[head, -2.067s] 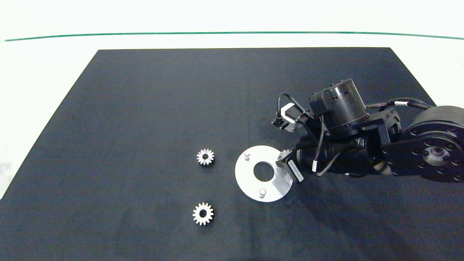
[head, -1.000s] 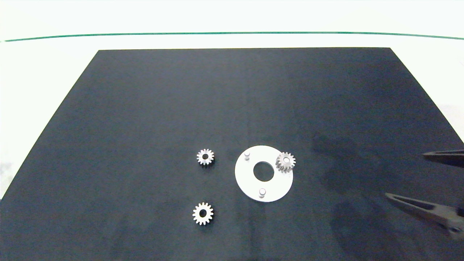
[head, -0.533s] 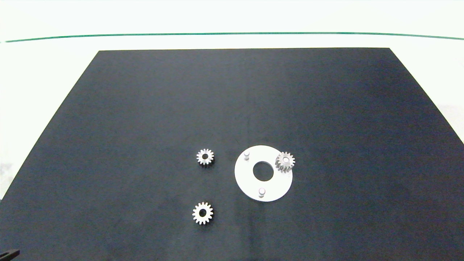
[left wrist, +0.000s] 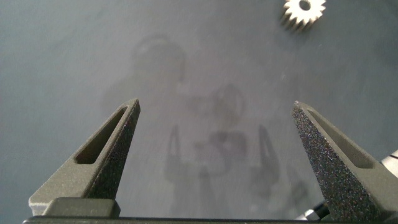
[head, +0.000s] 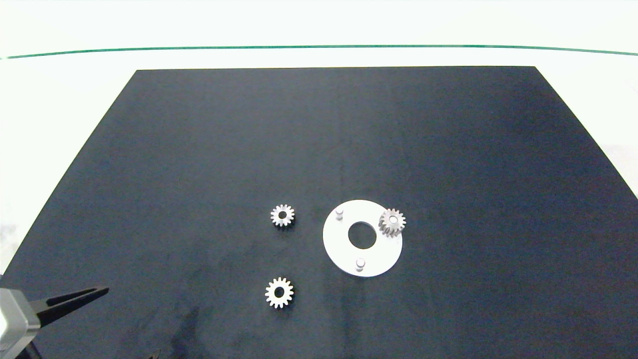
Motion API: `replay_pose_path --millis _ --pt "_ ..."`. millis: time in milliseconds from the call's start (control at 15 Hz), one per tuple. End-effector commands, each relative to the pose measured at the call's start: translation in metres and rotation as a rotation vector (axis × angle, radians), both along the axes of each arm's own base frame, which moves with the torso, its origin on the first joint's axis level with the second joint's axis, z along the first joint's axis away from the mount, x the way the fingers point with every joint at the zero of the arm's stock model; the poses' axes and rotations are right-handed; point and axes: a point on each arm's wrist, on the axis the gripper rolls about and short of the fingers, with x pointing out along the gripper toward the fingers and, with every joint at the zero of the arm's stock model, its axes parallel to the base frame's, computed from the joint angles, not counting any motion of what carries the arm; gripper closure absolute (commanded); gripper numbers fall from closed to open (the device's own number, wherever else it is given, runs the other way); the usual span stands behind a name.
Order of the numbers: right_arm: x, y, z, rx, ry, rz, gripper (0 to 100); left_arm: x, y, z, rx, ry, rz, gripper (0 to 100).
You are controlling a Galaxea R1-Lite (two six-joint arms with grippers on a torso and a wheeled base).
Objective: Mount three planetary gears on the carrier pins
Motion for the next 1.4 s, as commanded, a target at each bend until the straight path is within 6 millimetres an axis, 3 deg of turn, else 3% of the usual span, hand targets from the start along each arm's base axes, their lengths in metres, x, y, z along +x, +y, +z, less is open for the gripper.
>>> replay_pose_path --millis 67,200,467,933,1400 --pt "0.011 0.004 -0.014 -0.003 0.066 0.008 0 0.026 -0.017 -0.005 0.024 0.054 -0.060 0" --pt "0.021 0.010 -0.029 0.004 0.127 0.036 0 0.033 -0.023 -0.005 0.019 0.050 -0.081 0" --pt "0.041 0.016 -0.058 0.011 0.070 0.052 0 0.040 -0.028 -0.003 0.008 0.025 -0.096 0" --pt "0.044 0.016 -0.062 0.007 0.092 0.054 0 0.058 -0.054 -0.012 0.045 0.042 -0.148 0" --pt "0.044 0.016 -0.062 0.005 0.091 0.049 0 0.063 -0.106 -0.024 0.088 -0.006 -0.222 0"
